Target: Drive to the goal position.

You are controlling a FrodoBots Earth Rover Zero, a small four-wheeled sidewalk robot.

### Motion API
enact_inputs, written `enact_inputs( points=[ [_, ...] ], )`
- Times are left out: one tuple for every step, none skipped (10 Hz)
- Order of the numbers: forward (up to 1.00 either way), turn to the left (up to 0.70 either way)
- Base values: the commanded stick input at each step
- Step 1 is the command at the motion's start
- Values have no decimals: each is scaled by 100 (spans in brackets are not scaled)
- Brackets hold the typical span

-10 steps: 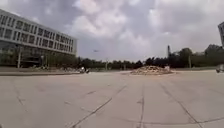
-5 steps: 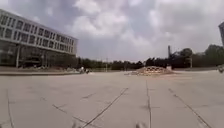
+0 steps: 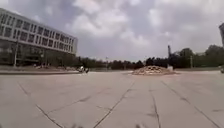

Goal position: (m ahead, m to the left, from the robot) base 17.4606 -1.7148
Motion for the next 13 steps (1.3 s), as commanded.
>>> enact_inputs(
  points=[
    [56,4],
    [56,4],
    [56,4],
    [56,4],
    [56,4],
    [56,4],
    [56,4],
    [56,4],
    [56,4],
    [56,4],
    [56,4],
    [56,4],
    [56,4]
  ],
)
